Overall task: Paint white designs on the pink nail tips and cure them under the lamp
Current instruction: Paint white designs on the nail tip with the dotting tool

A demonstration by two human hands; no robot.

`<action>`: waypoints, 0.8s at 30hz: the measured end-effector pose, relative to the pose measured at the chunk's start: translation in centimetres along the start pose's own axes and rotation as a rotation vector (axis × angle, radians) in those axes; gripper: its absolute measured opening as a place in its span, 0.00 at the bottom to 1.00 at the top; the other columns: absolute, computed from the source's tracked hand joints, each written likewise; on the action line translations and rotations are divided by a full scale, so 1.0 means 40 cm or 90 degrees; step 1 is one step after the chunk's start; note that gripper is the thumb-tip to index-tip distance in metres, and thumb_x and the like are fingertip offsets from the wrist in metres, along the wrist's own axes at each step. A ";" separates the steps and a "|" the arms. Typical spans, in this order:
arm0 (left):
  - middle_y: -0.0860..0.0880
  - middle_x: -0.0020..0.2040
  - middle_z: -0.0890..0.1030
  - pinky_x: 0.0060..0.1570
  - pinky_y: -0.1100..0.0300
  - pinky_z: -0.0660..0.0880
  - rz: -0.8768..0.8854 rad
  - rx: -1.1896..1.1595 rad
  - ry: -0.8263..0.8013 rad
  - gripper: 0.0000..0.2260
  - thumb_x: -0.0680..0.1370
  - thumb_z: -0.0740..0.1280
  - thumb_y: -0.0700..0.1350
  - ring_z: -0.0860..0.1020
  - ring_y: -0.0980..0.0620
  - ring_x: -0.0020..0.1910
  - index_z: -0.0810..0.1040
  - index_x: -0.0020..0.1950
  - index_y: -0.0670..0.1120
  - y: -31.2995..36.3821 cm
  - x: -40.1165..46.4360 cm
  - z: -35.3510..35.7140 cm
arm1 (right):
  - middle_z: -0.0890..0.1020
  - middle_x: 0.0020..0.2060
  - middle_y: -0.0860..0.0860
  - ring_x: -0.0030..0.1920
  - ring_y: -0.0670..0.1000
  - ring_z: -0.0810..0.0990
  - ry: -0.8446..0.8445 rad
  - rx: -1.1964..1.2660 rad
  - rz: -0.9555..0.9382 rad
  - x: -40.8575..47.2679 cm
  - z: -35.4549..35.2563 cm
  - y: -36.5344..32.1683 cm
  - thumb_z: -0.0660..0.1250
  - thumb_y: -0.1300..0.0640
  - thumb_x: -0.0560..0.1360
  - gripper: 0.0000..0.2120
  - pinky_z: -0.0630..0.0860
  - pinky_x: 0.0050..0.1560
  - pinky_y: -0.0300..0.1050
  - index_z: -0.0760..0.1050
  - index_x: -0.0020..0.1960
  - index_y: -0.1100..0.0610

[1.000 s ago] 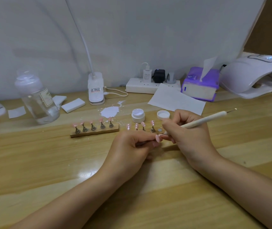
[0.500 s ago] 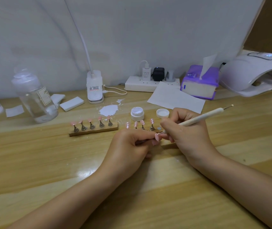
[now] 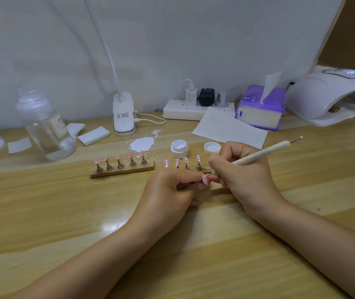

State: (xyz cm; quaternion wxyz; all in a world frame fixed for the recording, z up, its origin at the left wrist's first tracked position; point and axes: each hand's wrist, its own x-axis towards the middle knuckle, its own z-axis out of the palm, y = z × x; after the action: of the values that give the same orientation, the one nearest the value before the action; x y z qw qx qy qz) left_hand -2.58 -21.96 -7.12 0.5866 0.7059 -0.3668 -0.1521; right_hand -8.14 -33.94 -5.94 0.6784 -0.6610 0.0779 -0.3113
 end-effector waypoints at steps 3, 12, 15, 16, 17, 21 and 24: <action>0.57 0.41 0.84 0.33 0.71 0.75 0.006 0.007 0.000 0.16 0.74 0.67 0.34 0.80 0.64 0.41 0.83 0.40 0.56 -0.001 0.000 0.000 | 0.66 0.15 0.45 0.17 0.42 0.72 0.005 -0.009 -0.005 0.000 -0.001 0.001 0.63 0.73 0.69 0.18 0.76 0.26 0.37 0.61 0.26 0.59; 0.57 0.40 0.84 0.33 0.71 0.75 0.002 0.011 0.004 0.16 0.74 0.66 0.33 0.80 0.65 0.40 0.82 0.41 0.55 -0.006 0.001 0.000 | 0.65 0.15 0.44 0.18 0.41 0.72 0.015 -0.030 -0.016 0.002 -0.001 0.008 0.65 0.71 0.68 0.18 0.75 0.27 0.39 0.61 0.25 0.59; 0.57 0.40 0.84 0.33 0.71 0.75 0.000 0.005 0.005 0.16 0.74 0.67 0.33 0.79 0.66 0.40 0.82 0.40 0.55 -0.005 0.001 0.001 | 0.64 0.15 0.45 0.17 0.41 0.71 0.016 -0.016 -0.012 0.002 -0.001 0.007 0.64 0.72 0.68 0.18 0.76 0.27 0.38 0.61 0.25 0.59; 0.58 0.41 0.84 0.33 0.71 0.75 0.000 0.003 0.004 0.16 0.74 0.67 0.33 0.80 0.66 0.41 0.82 0.40 0.55 -0.005 0.002 0.001 | 0.64 0.15 0.45 0.17 0.41 0.71 0.016 -0.011 -0.011 0.003 0.000 0.007 0.64 0.73 0.68 0.19 0.76 0.27 0.38 0.61 0.25 0.59; 0.58 0.41 0.84 0.33 0.71 0.75 -0.001 0.004 0.003 0.16 0.74 0.67 0.33 0.80 0.66 0.41 0.82 0.40 0.55 -0.005 0.002 0.001 | 0.64 0.15 0.45 0.17 0.41 0.71 0.016 -0.009 -0.010 0.003 0.000 0.007 0.63 0.73 0.68 0.19 0.77 0.27 0.38 0.61 0.25 0.59; 0.56 0.40 0.84 0.33 0.71 0.75 -0.001 0.010 0.002 0.16 0.74 0.66 0.33 0.79 0.65 0.40 0.82 0.40 0.54 -0.007 0.001 0.000 | 0.65 0.15 0.45 0.17 0.41 0.71 0.010 -0.021 -0.016 0.004 -0.001 0.010 0.64 0.72 0.68 0.18 0.76 0.27 0.38 0.61 0.25 0.59; 0.57 0.40 0.84 0.33 0.71 0.75 0.001 0.011 -0.001 0.15 0.75 0.66 0.33 0.80 0.65 0.41 0.82 0.40 0.54 -0.004 0.001 0.000 | 0.65 0.15 0.45 0.17 0.42 0.72 0.008 -0.012 -0.015 0.004 -0.002 0.010 0.64 0.72 0.68 0.19 0.77 0.27 0.39 0.61 0.25 0.59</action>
State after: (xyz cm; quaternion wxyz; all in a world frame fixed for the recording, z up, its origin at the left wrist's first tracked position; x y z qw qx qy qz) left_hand -2.47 -21.98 -7.27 0.5801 0.7107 -0.3692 -0.1486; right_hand -7.95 -34.12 -6.27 0.6680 -0.6661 0.0776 -0.3226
